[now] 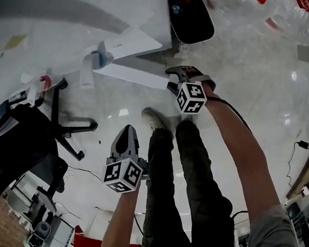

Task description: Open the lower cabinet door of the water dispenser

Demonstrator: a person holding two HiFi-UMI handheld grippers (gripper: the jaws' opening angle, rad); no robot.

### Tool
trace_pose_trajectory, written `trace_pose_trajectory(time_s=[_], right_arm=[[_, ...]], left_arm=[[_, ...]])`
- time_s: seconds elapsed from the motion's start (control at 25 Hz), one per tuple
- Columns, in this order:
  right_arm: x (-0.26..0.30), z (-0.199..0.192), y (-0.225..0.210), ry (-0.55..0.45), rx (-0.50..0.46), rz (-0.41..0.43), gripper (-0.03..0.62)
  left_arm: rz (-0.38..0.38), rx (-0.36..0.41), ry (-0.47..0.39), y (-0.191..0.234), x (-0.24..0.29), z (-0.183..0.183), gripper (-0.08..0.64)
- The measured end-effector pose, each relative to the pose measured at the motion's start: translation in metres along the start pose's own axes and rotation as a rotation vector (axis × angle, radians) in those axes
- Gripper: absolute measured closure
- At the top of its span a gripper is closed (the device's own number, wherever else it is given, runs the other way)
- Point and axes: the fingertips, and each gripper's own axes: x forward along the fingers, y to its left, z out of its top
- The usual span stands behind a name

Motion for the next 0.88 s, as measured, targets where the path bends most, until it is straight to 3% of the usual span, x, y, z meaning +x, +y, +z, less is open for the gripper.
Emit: trace_pose_trajectory(time_s=[0.16,0.52,0.88], right_arm=[[0.000,-0.001,-0.001,-0.021,-0.011,0.013,0.416],[-0.001,0.004,0.011,-0.011,0.017,0.012,0.419],[0.010,0.022,0.049,-0.034,0.149,-0.080,0.420]], left_arm=[[0.046,-0.060,-0.006,0.015,-0.007,-0.017,0.552],[0.050,-0.113,-0.050,0.011,-0.016,-0.025,0.552],[0.035,-0.147,-0.073,0.035,-0.021,-0.040,0.552]])
